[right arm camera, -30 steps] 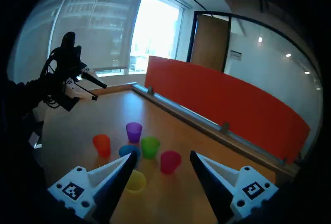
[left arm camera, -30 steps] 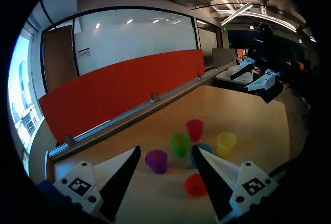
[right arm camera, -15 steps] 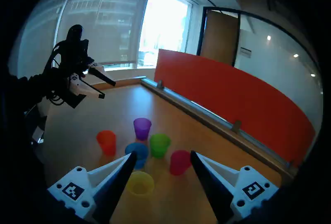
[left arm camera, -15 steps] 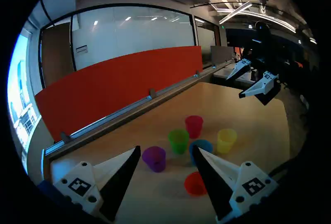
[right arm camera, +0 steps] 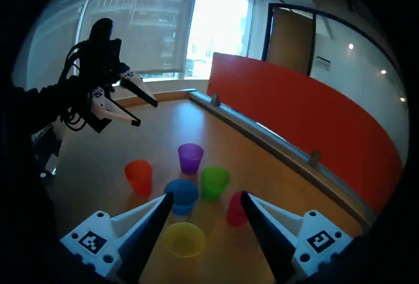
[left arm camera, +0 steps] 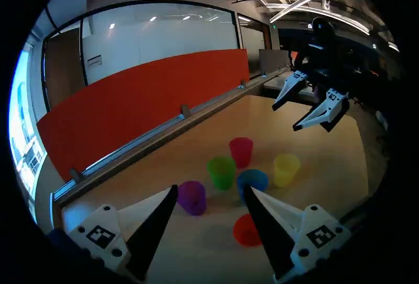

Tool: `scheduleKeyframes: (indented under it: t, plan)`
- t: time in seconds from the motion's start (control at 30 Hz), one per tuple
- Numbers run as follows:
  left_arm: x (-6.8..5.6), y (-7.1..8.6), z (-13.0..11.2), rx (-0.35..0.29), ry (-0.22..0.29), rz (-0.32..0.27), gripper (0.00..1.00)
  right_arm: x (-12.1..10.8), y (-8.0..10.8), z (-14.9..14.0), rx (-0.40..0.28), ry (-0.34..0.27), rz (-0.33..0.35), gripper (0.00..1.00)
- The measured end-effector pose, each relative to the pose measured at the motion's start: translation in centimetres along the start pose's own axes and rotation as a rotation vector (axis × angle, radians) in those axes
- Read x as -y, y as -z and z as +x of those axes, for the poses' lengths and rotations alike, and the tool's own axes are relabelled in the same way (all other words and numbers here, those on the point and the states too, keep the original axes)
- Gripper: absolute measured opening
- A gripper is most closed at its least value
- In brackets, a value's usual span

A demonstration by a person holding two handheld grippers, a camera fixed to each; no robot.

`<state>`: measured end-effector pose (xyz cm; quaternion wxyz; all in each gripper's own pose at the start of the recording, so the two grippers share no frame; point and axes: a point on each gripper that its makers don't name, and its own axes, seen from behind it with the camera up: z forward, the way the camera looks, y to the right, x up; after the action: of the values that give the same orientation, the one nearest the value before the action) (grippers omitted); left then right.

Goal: Pour water

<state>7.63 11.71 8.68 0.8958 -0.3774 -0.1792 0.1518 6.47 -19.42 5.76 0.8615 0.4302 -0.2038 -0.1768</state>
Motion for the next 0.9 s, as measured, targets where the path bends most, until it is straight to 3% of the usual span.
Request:
scheduleKeyframes:
  t: [0.9]
  plan:
    - [0.2,-2.4,-2.7,0.043,0.021,-0.025,0.92,1.3,-5.8,-2.5,0.068,0.014,0.092,1.0]
